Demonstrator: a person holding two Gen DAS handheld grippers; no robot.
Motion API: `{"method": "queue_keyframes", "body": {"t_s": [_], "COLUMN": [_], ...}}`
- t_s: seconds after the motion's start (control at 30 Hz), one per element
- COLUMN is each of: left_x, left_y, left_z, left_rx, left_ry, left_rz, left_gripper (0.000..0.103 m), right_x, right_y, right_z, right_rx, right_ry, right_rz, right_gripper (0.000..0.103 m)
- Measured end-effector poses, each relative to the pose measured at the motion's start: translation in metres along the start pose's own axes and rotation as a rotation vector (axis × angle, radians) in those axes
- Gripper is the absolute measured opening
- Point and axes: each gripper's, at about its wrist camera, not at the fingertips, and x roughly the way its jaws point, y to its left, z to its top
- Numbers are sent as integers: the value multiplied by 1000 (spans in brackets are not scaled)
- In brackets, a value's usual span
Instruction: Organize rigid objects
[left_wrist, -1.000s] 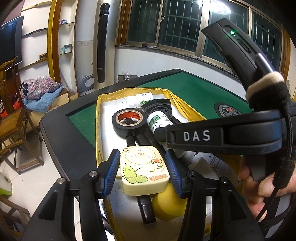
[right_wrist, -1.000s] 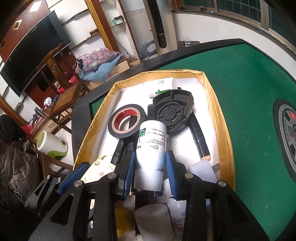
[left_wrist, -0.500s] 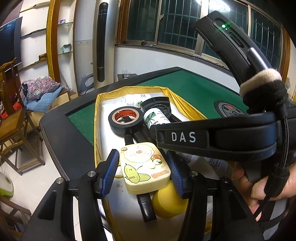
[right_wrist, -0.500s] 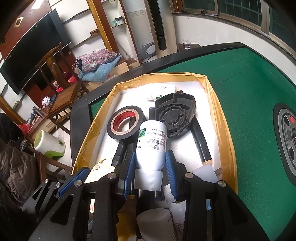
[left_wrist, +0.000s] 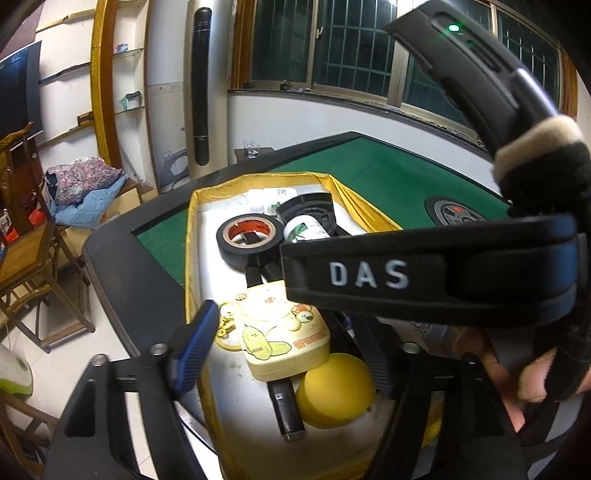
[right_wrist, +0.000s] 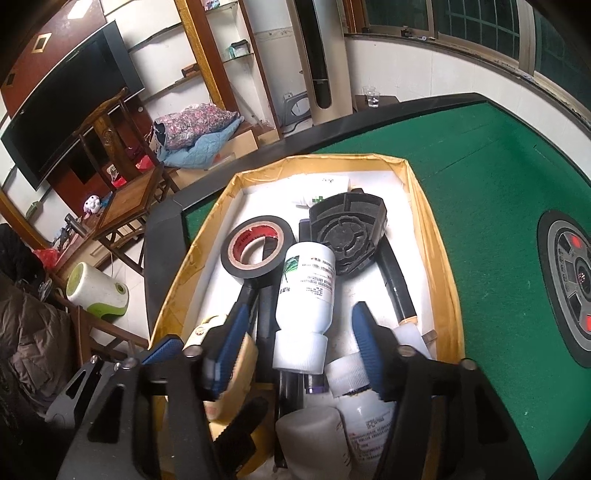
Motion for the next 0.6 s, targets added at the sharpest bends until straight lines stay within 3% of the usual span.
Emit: {"method": "queue_keyframes", "body": {"t_s": [0.17, 0.6], "left_x": [-8, -40], "left_y": [-2, -24], "left_z": [4, 9], "left_rx": [-4, 57], "left_ry": [-11, -131], "left_rz": [-2, 32], "left_gripper": [81, 81], "right_x": [-10, -51], "right_y": [3, -8], "right_z": [-1, -15], "right_rx": [-14, 33], "right_ry": [-25, -106], "right_rz": [-19, -41], "right_gripper": [70, 82]}}
